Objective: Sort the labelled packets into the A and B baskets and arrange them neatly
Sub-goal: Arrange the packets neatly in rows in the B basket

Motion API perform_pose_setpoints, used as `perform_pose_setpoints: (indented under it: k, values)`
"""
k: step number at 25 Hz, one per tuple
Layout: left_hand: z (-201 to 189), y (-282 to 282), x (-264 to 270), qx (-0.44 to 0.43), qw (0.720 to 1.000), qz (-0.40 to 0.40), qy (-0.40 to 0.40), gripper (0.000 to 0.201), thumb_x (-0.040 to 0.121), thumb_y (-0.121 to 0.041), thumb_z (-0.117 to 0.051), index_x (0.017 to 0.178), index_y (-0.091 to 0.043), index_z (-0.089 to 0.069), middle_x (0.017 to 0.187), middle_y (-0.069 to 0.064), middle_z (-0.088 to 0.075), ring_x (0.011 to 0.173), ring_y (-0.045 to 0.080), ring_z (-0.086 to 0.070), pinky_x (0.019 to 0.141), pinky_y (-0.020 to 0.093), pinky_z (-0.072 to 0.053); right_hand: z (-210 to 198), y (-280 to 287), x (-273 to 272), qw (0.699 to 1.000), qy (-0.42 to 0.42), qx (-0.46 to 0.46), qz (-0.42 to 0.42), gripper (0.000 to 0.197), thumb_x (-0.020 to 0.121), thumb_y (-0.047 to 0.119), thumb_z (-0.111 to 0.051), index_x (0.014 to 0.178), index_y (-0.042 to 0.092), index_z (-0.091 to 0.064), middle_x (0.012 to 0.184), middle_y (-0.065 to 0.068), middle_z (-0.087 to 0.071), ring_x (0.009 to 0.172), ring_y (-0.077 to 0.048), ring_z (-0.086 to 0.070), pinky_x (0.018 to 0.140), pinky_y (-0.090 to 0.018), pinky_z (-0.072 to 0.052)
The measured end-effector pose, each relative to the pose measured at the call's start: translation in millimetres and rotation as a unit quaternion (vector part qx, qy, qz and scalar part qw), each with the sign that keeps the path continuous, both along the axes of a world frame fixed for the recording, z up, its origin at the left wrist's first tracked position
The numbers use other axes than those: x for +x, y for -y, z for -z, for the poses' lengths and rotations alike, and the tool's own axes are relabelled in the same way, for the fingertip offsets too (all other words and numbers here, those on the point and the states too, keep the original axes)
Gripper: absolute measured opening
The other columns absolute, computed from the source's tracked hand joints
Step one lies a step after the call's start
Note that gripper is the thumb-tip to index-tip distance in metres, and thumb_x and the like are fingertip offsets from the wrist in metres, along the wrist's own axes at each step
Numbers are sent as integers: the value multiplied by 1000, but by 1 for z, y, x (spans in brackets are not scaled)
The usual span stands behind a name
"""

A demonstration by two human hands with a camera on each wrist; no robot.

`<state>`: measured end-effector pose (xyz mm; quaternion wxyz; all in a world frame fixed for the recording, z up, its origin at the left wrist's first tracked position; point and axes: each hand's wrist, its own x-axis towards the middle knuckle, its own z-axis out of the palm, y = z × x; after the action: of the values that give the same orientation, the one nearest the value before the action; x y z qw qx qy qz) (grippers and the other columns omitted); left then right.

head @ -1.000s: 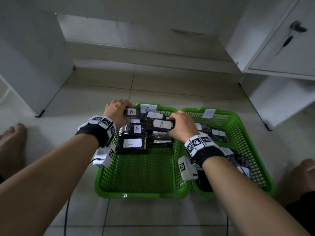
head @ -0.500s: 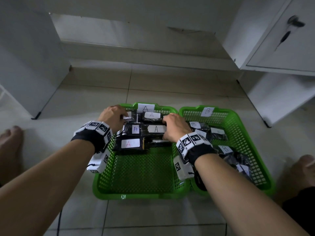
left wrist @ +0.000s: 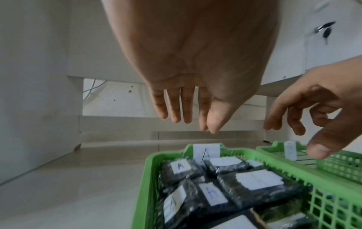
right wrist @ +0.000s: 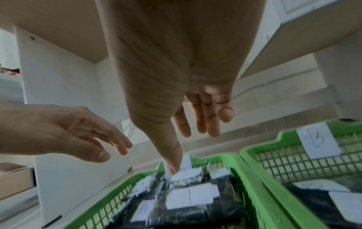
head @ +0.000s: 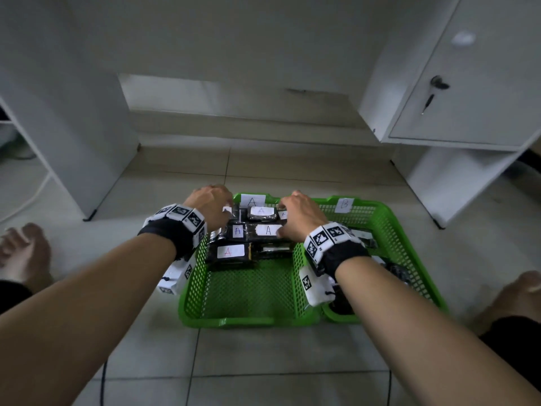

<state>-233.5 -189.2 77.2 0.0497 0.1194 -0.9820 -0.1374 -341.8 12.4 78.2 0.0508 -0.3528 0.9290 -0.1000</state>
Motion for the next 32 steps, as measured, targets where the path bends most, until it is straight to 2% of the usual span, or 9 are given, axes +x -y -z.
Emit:
perform_pose_setpoints:
  k: [4, 9, 13, 16, 21, 25, 28, 29, 32]
  values:
    - [-35, -26, 13, 15, 999, -36, 6, 11, 87, -26, -62, 95, -25, -68, 112, -3, -66, 95, 18, -62, 82, 31, -53, -42, -33, 11, 998, 4, 7, 56, 36, 80, 31, -82, 108, 10, -71, 111, -7, -68, 102, -26, -66, 89, -35, -56]
    - [-39, -69, 16, -5, 1000, -3, 26, 14, 84, -31, -61, 94, -28, -69, 112, -3, -67, 98, 18, -63, 86, 33, -53, -64, -85, 0, 987, 42, -15, 154, 13, 75, 16, -70, 75, 4, -74, 75, -10, -73, 75, -27, -71, 73, -37, -62]
    - [-42, -123, 2, -29, 998, 45, 32, 20, 85, -28, -62, 101, -23, -73, 119, 0, -65, 107, 24, -62, 88, 31, -47, -56, -111, -11, 980, 80, -49, 176, 16, 79, 15, -63, 75, 3, -73, 75, -11, -70, 65, -26, -64, 61, -31, -54]
    - [-47, -153, -13, -22, 996, 88, 12, 22, 85, -28, -61, 102, -21, -73, 115, 1, -67, 104, 24, -62, 85, 29, -45, -48, -111, -21, 980, 106, -62, 159, 26, 79, 27, -70, 84, 2, -75, 83, -11, -75, 77, -30, -73, 74, -42, -63]
    - [-38, -160, -46, 4, 995, 95, 13, 19, 85, -28, -62, 101, -22, -71, 112, 2, -67, 102, 22, -62, 88, 33, -49, -37, -109, -47, 985, 89, -34, 147, 27, 82, 33, -75, 89, 7, -76, 84, -8, -74, 79, -27, -71, 70, -34, -60]
    - [-6, -159, -92, 25, 995, 78, 50, 20, 84, -28, -62, 101, -24, -71, 112, 2, -66, 99, 23, -63, 86, 36, -53, -8, -101, -106, 983, 106, 19, 146, 24, 85, 27, -71, 83, 3, -71, 56, -3, -60, 59, -25, -58, 44, -22, -37]
    - [13, -150, -147, 40, 995, 62, 69, 22, 82, -26, -61, 101, -23, -69, 112, 5, -65, 98, 26, -64, 84, 37, -55, -1, -75, -160, 975, 194, 57, 90, 10, 93, 16, -67, 100, 9, -67, 33, 9, -54, 40, -13, -60, 33, -15, -39]
    - [18, -150, -163, 38, 996, 52, 68, 23, 81, -27, -60, 102, -22, -69, 111, 6, -65, 99, 28, -64, 84, 39, -56, 4, -71, -176, 970, 226, 48, 70, 3, 94, 12, -65, 95, 12, -63, 36, 11, -57, 36, -5, -59, 32, -12, -40]
    - [29, -163, -206, -32, 994, 30, 102, 33, 79, -27, -60, 111, -18, -64, 118, 8, -57, 113, 30, -55, 92, 43, -50, 27, -70, -205, 968, 237, 71, 32, 25, 95, 7, -61, 71, 13, -56, 47, 9, -59, 34, 0, -57, 47, -11, -44]
